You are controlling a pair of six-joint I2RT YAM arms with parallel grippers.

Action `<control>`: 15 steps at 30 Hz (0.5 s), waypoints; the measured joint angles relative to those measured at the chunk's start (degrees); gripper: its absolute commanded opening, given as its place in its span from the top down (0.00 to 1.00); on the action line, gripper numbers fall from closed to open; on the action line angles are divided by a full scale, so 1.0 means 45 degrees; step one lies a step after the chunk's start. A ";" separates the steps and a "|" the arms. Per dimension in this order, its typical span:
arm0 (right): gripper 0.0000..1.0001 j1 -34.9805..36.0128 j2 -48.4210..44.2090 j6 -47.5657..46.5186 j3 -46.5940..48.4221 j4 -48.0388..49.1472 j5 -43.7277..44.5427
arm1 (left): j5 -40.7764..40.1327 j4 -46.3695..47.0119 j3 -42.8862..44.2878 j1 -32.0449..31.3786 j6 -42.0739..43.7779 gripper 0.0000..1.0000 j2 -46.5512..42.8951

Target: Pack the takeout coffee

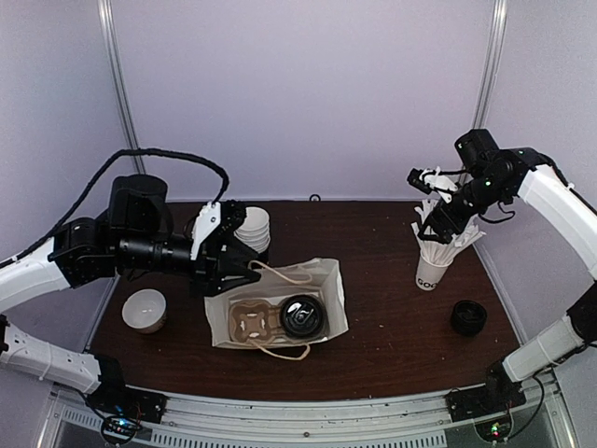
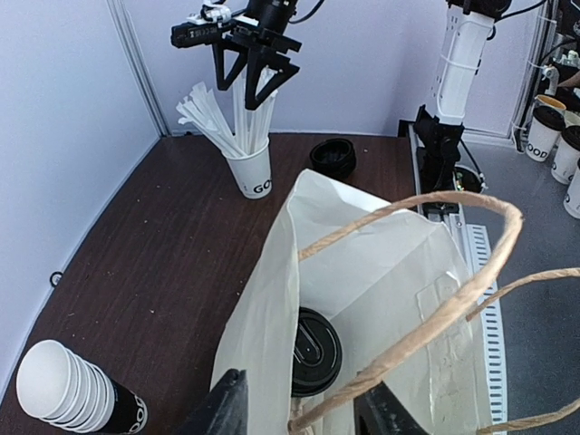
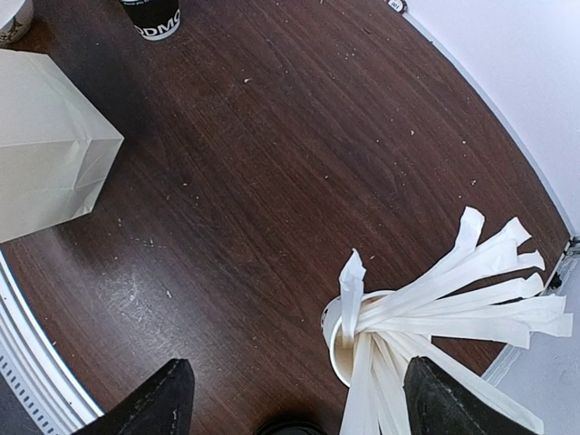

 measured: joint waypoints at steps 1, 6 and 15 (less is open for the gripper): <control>0.17 0.0000 0.0029 -0.0010 0.0010 -0.0039 -0.0034 | -0.0107 0.0000 -0.0087 -0.0078 -0.0029 0.55 -0.0010; 0.17 0.0000 0.0131 -0.0039 0.0049 -0.0136 -0.0223 | -0.0986 -0.0165 -0.0272 -0.0894 0.0034 0.53 0.0053; 0.17 0.0000 0.0131 -0.0141 0.0049 -0.0204 -0.0491 | -0.3075 -0.0189 -0.0534 -0.3031 0.0806 0.52 0.0000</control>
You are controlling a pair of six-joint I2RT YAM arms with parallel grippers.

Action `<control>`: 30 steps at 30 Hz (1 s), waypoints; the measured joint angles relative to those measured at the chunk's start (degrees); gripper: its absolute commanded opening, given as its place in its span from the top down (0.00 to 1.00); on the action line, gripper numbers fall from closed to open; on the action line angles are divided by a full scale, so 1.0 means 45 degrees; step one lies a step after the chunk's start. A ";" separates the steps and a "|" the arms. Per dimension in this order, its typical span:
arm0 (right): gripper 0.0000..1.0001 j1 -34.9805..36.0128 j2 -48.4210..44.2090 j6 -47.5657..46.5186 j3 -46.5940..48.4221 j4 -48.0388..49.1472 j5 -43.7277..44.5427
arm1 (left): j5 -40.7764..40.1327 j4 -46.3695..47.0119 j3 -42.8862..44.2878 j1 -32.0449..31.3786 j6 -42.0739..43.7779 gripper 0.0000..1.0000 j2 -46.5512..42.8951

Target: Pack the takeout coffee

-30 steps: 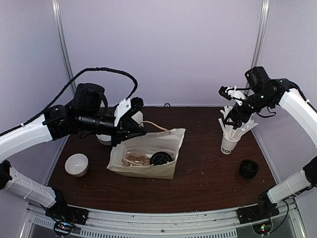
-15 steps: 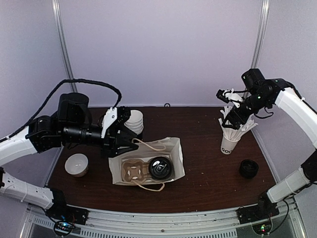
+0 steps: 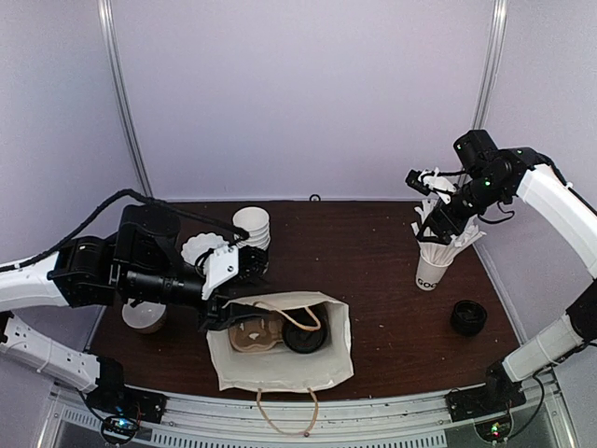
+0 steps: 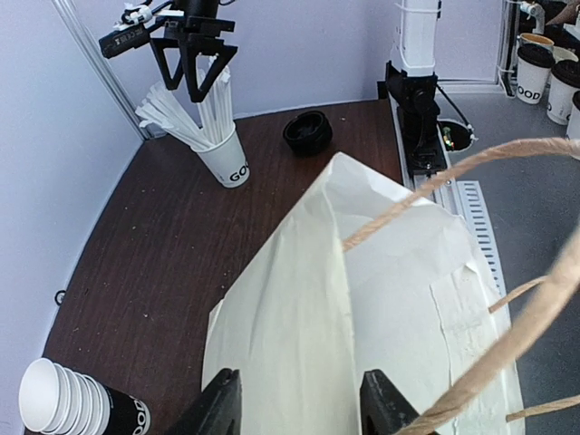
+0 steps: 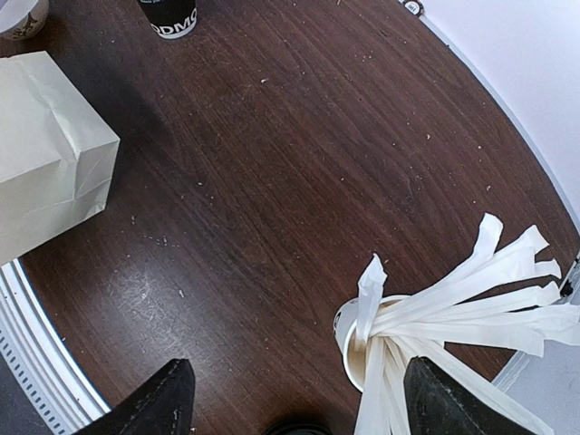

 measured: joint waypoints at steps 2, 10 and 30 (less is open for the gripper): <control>0.17 0.0000 0.0000 -0.0024 -0.0005 -0.0029 -0.0049 | -0.0257 0.0005 0.0000 -0.0155 0.0121 0.52 -0.0010; 0.17 0.0000 0.0000 -0.0165 -0.0034 -0.0112 -0.0253 | -0.0947 0.0010 0.0000 -0.0597 0.0510 0.52 0.0058; 0.22 0.0000 -0.0311 -0.0539 -0.0083 -0.0219 0.0287 | -0.2909 0.0044 0.0714 0.0753 0.0787 0.38 0.0918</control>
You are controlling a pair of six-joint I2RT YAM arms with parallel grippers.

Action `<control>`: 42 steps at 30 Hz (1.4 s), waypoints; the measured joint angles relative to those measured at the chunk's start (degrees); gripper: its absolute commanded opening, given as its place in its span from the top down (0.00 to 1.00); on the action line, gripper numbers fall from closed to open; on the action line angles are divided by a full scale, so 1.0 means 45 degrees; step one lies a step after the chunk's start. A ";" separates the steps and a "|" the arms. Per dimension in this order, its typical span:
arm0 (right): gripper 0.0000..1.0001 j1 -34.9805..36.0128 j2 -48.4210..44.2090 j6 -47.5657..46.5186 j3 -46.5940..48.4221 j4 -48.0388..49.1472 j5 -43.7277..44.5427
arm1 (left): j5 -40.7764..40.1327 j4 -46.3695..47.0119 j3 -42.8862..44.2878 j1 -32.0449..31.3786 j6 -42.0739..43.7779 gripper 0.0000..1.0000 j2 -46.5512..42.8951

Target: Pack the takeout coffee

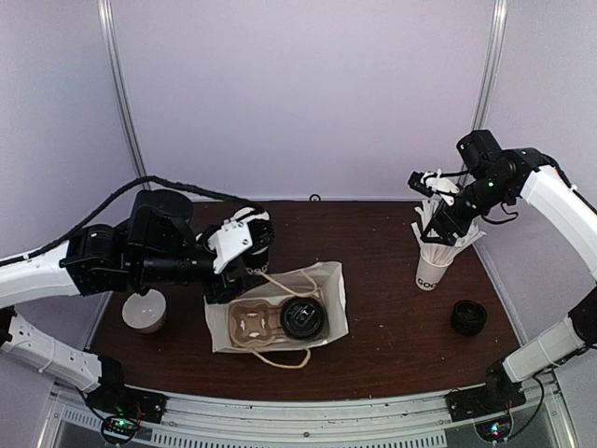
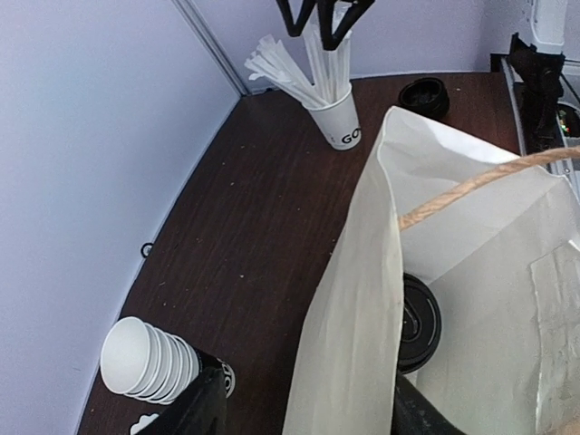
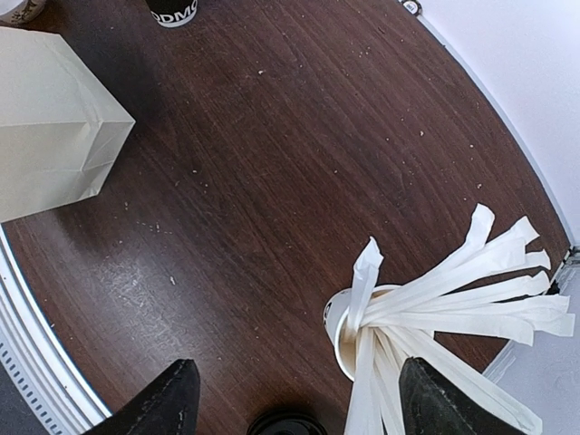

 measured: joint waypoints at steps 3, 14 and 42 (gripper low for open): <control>0.25 0.0000 0.0000 0.0000 0.0000 0.0000 0.0282 | 0.0053 0.0010 0.0228 0.0957 -0.0170 0.36 0.0243; 0.38 0.0000 0.0525 0.0058 0.0000 0.0083 0.1141 | 0.0427 -0.0005 0.0816 0.2968 -0.0942 0.28 0.1321; 1.00 0.0000 0.3983 0.0763 0.2069 0.0296 0.0384 | 0.0019 -0.0573 0.1875 0.3755 -0.0748 0.19 -0.0607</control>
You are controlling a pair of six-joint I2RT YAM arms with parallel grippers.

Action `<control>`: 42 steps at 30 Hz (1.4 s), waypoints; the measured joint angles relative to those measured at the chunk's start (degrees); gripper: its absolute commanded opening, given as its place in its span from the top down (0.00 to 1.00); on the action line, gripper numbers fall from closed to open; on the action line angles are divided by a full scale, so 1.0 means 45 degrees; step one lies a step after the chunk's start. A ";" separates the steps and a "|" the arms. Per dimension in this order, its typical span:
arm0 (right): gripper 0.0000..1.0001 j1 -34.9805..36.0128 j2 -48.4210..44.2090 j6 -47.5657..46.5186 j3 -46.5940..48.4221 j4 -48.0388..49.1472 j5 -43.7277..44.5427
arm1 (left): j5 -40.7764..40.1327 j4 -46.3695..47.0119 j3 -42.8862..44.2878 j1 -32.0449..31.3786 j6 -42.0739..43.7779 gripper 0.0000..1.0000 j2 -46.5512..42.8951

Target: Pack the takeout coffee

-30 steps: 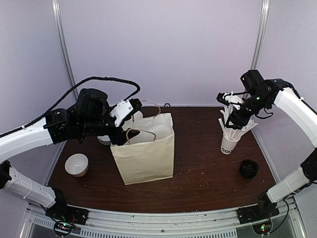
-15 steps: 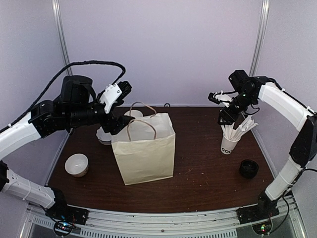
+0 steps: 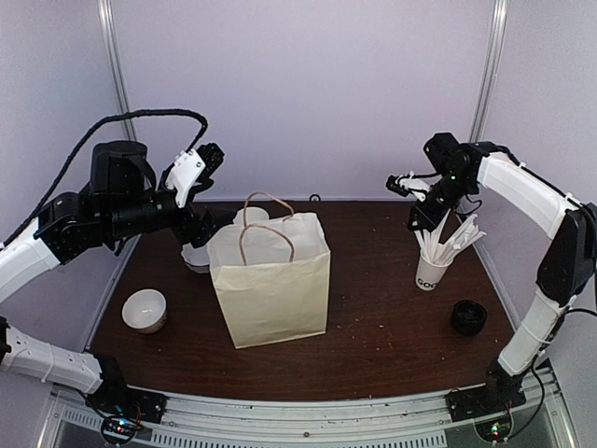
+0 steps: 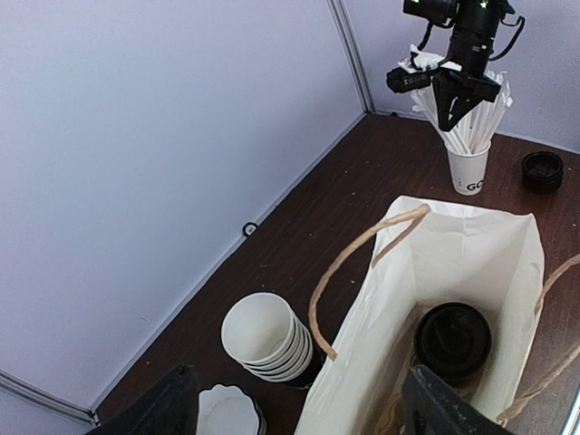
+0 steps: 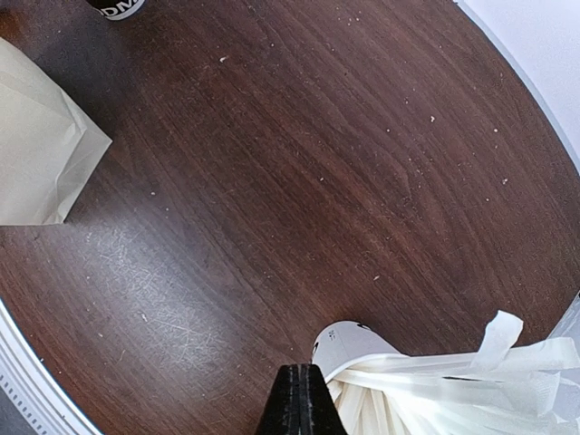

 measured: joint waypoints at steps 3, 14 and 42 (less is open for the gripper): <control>1.00 0.0000 -0.0068 0.0034 0.0005 -0.0058 -0.0044 | -0.0044 -0.0005 -0.0136 0.0063 0.0024 0.19 0.0000; 1.00 0.0000 -0.1452 0.0044 0.1943 -0.1185 -0.0097 | -0.0155 0.0000 -0.0189 0.0340 0.0087 0.17 0.0005; 1.00 0.1214 -0.2084 0.2322 0.7057 -0.0495 -0.6839 | -0.1938 -0.0151 0.1083 0.0622 -0.1035 0.12 0.0126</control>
